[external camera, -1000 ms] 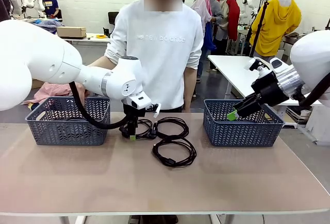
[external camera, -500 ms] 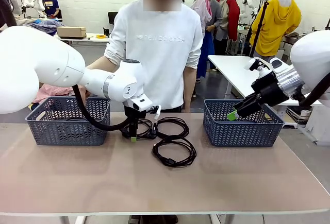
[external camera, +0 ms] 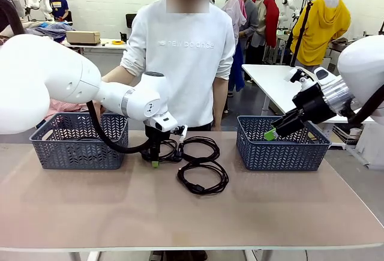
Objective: Organize the cables according to human instructions.
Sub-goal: Pick up a bundle of cables and place it in the basket indicated by the human.
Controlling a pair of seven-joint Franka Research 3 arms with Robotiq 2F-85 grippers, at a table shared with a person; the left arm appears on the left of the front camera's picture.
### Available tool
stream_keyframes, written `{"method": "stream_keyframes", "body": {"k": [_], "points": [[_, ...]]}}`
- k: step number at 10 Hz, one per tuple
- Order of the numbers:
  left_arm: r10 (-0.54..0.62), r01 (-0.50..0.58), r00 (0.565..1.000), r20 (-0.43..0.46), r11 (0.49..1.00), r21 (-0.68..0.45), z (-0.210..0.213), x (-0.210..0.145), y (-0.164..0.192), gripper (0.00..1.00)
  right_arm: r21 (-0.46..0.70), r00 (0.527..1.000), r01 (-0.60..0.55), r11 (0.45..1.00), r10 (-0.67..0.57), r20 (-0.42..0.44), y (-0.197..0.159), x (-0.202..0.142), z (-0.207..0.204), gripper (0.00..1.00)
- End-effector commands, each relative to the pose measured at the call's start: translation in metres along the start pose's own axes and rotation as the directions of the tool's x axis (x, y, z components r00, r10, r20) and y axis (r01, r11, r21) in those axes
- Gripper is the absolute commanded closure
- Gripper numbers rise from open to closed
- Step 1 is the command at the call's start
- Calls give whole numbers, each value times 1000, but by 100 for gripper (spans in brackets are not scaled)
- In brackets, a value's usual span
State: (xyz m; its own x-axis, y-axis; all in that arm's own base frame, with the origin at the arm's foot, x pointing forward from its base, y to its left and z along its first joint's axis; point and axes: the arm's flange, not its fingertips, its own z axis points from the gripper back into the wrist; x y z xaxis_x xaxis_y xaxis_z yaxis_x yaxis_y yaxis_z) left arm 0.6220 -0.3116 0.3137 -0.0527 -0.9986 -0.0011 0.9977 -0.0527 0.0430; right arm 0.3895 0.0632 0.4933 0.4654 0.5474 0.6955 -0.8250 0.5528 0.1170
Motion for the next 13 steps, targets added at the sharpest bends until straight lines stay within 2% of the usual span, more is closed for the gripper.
{"method": "stream_keyframes", "body": {"k": [1, 2, 3, 4, 5, 6, 7, 8, 9, 10, 13], "points": [[9, -9, 1000, -19, 1000, 0, 4, 2, 5, 38, 12, 999, -19, 1000, 19, 25, -3, 1, -1, 0], [8, -8, 1000, -11, 1000, -2, 4, 2, 4, 24, 12, 999, -19, 1000, 19, 25, -3, 1, -1, 0], [9, -9, 1000, -7, 1000, -2, 5, 2, 4, 56, 12, 999, -19, 1000, 19, 25, -3, 1, -1, 0], [8, -8, 1000, -3, 1000, -7, 6, 2, 4, 43, 12, 999, -19, 1000, 19, 25, -3, 1, -1, 0], [5, -5, 1000, -2, 1000, -9, 7, 2, 4, 75, 12, 999, -19, 1000, 19, 25, -3, 1, -1, 0], [3, -3, 1000, 0, 1000, -14, 7, 2, 4, 61, 12, 999, -19, 1000, 19, 25, -3, 1, -1, 0], [2, -2, 1000, -1, 1000, -15, 7, 2, 4, 93, 12, 999, -19, 1000, 19, 25, -3, 1, -1, 0], [3, -3, 1000, 3, 1000, -18, 8, 1, 4, 80, 12, 999, -19, 1000, 19, 25, -3, 1, -1, 0], [-1, 1, 1000, 5, 1000, -19, 11, 1, 3, 100, 12, 999, -19, 1000, 19, 25, -3, 1, -1, 0], [-6, 6, 1000, 4, 1000, -20, 15, 0, 1, 98, 12, 999, -19, 1000, 19, 25, -3, 1, -1, 0], [-2, 2, 1000, 15, 1000, 3, 45, -5, -6, 100, 12, 999, -19, 1000, 19, 25, -3, 1, -1, 0]]}}
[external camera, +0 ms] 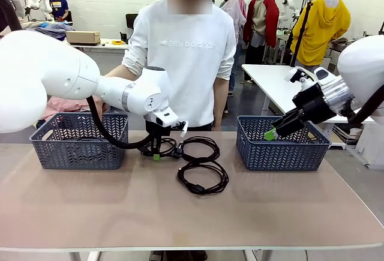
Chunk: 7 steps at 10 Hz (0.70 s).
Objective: Organize the cables according to human instructions.
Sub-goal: Pick up a bundle of cables and place it in the basket indicated by the human.
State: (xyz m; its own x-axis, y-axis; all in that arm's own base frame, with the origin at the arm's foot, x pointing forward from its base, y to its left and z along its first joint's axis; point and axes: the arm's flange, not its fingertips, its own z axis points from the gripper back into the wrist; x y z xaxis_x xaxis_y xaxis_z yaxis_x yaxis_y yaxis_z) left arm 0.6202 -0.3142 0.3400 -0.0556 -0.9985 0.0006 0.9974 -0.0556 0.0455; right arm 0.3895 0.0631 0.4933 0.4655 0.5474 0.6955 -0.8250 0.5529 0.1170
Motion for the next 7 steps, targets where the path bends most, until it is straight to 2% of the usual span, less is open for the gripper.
{"method": "stream_keyframes", "body": {"k": [1, 4, 7], "points": [[11, -11, 1000, 22, 999, 31, 39, -8, -6, 100, 12, 999, -20, 1000, 19, 25, -3, 1, -1, 0], [82, -86, 994, 67, 994, 71, 113, -23, -17, 100, 12, 999, -20, 1000, 19, 25, -3, 1, -1, 0], [122, -132, 988, 94, 984, 115, 171, -62, -39, 100, 12, 999, -20, 1000, 19, 25, -3, 1, -1, 0]]}}
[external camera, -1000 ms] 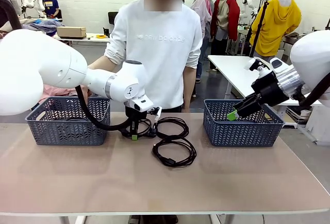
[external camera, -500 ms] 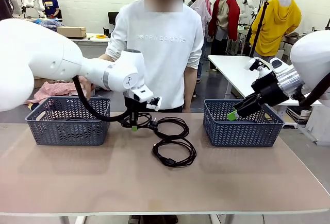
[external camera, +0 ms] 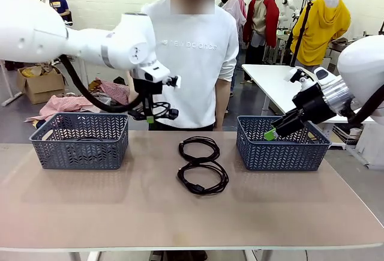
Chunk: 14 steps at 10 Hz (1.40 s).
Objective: Organize the cables according to human instructions.
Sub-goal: Pick up a bundle of cables and place it in the basket indicated by the human.
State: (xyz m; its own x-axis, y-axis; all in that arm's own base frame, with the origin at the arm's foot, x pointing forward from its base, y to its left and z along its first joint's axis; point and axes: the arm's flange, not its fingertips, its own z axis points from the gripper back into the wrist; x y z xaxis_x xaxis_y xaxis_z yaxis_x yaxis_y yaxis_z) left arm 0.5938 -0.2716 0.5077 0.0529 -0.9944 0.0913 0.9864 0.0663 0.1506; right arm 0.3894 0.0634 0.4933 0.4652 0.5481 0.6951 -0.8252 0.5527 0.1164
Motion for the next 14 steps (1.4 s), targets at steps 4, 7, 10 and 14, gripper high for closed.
{"method": "stream_keyframes", "body": {"k": [4, 7, 10, 14], "points": [[180, -180, 984, 5, 980, 82, 38, -107, -38, 100, 12, 999, -19, 1000, 19, 26, -3, 1, -1, 0], [301, -301, 954, 10, 951, 73, 28, -152, -51, 100, 12, 999, -19, 1000, 19, 26, -3, 1, -1, 0], [358, -357, 934, -2, 931, 80, 4, -179, -46, 100, 12, 999, -19, 1000, 19, 26, -3, 1, -1, 0], [387, -383, 921, -39, 920, 83, -23, -193, -13, 100, 12, 999, -19, 1000, 19, 26, -3, 1, -1, 0]]}}
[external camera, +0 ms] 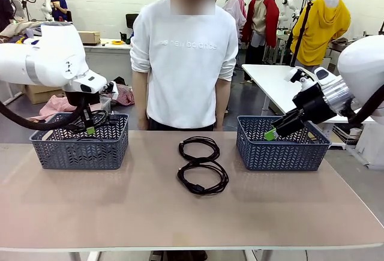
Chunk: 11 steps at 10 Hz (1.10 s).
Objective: Organize the cables according to human instructions.
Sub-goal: Pick up a bundle of cables and place it in the basket indicated by the human.
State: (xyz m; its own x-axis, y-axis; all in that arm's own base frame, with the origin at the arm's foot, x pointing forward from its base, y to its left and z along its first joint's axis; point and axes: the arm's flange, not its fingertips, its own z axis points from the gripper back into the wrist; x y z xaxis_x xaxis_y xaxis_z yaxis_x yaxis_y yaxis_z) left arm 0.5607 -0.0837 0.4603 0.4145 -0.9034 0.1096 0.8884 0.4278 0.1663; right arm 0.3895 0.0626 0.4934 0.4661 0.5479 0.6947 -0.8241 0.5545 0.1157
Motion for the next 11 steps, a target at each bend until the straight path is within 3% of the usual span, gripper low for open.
{"method": "stream_keyframes", "body": {"k": [1, 7, 8, 9, 10, 11], "points": [[29, -28, 999, -17, 999, 22, -4, 6, 23, 100, 14, 999, -20, 1000, 20, 27, -3, 1, -2, 0], [71, -71, 997, -42, 997, 16, -23, 5, 43, 100, 14, 999, -20, 1000, 20, 27, -3, 1, -2, 0], [82, -82, 996, -38, 997, 4, -24, 4, 44, 66, 14, 999, -20, 1000, 20, 27, -3, 1, -2, 0], [84, -83, 996, -39, 996, 6, -24, 4, 44, 66, 14, 999, -20, 1000, 20, 27, -3, 1, -2, 0], [93, -93, 995, -38, 996, 4, -23, 4, 45, 47, 14, 999, -20, 1000, 20, 27, -3, 1, -2, 0], [95, -96, 995, -40, 995, -2, -22, 4, 46, 61, 14, 999, -20, 1000, 20, 27, -3, 1, -2, 0]]}}
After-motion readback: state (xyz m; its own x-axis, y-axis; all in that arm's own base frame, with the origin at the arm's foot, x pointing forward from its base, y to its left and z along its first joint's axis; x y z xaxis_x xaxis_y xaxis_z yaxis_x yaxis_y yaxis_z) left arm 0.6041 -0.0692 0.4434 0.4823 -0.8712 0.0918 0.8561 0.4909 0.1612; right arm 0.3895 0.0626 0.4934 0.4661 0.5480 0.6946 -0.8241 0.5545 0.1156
